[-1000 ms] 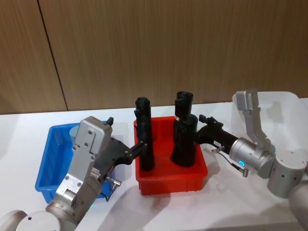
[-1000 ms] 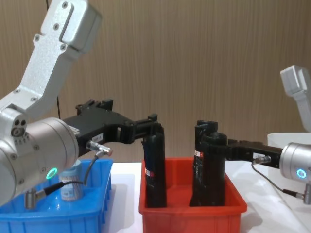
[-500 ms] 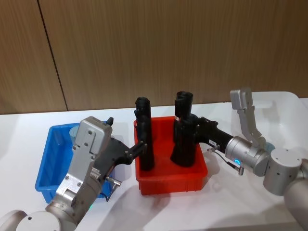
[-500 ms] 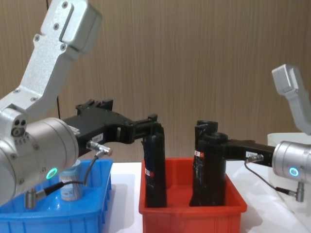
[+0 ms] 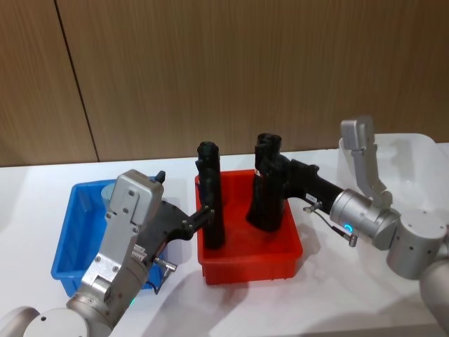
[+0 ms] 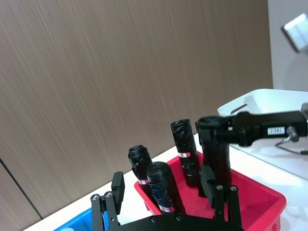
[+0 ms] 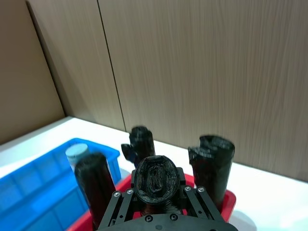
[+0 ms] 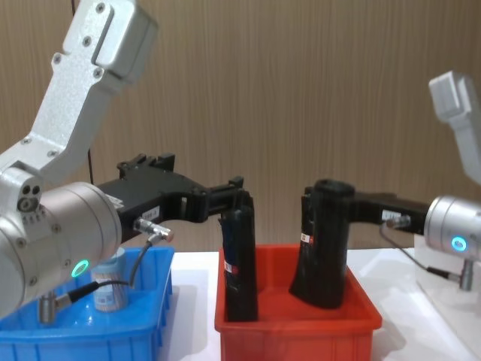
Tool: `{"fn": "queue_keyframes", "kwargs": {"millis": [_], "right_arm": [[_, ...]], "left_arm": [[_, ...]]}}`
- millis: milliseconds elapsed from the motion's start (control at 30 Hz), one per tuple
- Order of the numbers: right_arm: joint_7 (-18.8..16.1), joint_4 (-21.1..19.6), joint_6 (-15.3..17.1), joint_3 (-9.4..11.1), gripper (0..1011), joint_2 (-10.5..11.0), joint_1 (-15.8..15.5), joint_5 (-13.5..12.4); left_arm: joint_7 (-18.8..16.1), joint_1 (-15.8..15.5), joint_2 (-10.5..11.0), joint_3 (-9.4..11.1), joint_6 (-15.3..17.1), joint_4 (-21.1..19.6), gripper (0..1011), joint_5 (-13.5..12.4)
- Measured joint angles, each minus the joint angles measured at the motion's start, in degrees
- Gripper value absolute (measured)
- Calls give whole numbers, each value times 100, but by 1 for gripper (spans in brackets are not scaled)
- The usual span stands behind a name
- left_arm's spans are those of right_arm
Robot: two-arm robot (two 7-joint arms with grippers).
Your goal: Pick the cotton swabs from the blue box and place them into the white box.
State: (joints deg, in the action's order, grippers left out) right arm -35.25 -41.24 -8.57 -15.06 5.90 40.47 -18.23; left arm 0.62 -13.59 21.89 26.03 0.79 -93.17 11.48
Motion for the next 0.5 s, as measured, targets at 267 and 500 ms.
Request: {"fn": "queue_keyframes", "kwargs": {"millis": [267,500], "right_arm": [[123,-1117,279,95,368,182,-390,-131],[338,-2043,516,220,351,368,-673,-210]], "left_arm": [[0,0,0,0,0,0,1003,0],[0,0,0,0,0,0,1003,0]]}}
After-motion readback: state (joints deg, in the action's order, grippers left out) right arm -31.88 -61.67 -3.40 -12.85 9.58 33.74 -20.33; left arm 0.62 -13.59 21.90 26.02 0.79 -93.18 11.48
